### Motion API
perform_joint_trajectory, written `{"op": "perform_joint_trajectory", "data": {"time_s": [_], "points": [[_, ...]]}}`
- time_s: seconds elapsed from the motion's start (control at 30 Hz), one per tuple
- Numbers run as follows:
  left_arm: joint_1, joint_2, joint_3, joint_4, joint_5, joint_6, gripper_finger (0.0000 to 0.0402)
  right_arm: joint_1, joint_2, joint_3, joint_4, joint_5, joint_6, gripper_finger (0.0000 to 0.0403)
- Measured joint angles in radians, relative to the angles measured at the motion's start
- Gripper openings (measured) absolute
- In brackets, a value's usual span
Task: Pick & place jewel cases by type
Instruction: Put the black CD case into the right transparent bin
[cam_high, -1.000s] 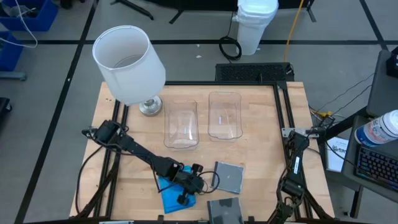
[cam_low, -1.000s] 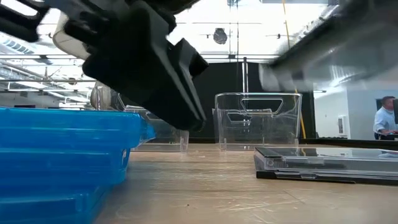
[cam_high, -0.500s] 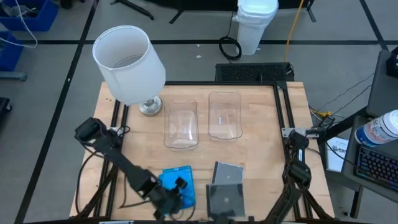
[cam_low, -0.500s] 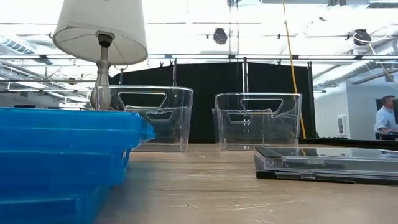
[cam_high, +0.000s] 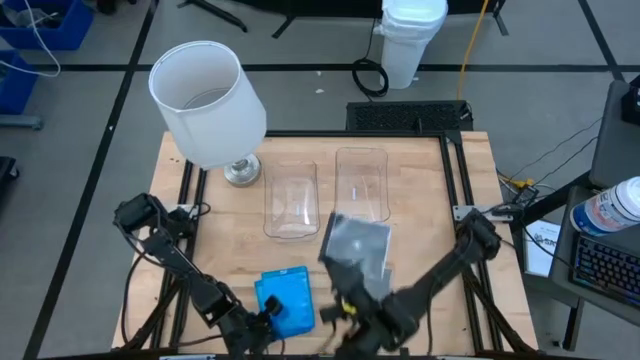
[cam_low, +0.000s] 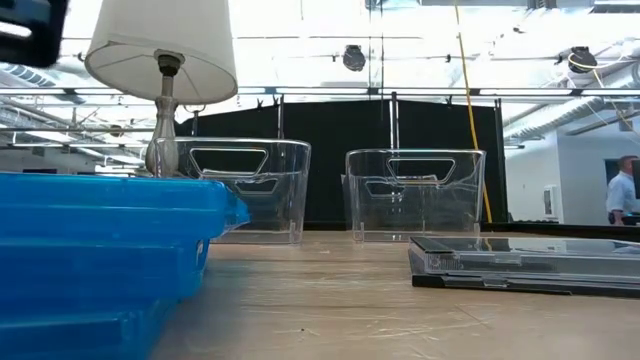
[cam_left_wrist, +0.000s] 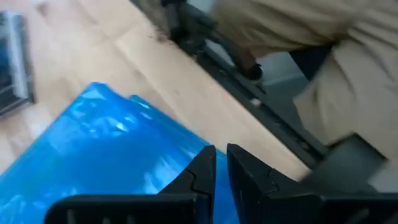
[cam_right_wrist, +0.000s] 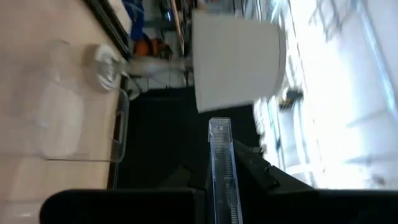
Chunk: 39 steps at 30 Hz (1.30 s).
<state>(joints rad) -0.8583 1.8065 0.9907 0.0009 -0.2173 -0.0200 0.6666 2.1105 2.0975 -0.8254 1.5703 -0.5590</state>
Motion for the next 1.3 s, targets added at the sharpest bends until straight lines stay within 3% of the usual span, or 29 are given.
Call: {"op": "perform_joint_trajectory", "data": {"time_s": [0.3,0.4,0.53,0.67,0.77,0.87,0.97,1.0,1.07,1.3], "points": [[0.023,0.000,-0.066,0.113,-0.029,-0.017,0.0049,-0.192,-0.163,-0.052,-0.350,-0.007,0.565,0.0023],[0.028,0.000,-0.066,0.109,-0.029,-0.021,0.0049,-0.253,-0.248,-0.175,-0.395,-0.009,0.709,0.0023],[0.028,0.000,-0.066,0.108,-0.031,-0.005,0.0049,-0.321,-0.365,-0.404,-0.336,-0.006,0.714,0.0023],[0.030,0.000,-0.066,0.116,-0.115,0.012,0.0049,-0.347,-0.468,-0.627,-0.145,-0.006,0.598,0.0023],[0.045,-0.018,-0.067,0.127,-0.215,0.023,0.0049,-0.322,-0.518,-0.758,0.100,-0.058,0.396,0.0023],[0.074,-0.071,-0.067,0.130,-0.319,0.025,0.0049,-0.257,-0.539,-0.863,0.484,-0.159,0.078,0.0023],[0.108,-0.151,-0.067,0.132,-0.368,0.019,0.0049,-0.159,-0.532,-0.935,0.937,-0.162,-0.326,0.0023],[0.116,-0.183,-0.067,0.130,-0.367,0.018,0.0049,-0.127,-0.528,-0.940,1.026,-0.177,-0.395,0.0023],[0.125,-0.254,-0.067,0.121,-0.356,0.015,0.0049,-0.058,-0.527,-0.942,1.110,-0.214,-0.463,0.0023],[0.138,-0.446,-0.067,0.206,-0.300,-0.040,0.0049,0.067,-0.506,-0.944,1.106,-0.211,-0.485,0.0023]]}}
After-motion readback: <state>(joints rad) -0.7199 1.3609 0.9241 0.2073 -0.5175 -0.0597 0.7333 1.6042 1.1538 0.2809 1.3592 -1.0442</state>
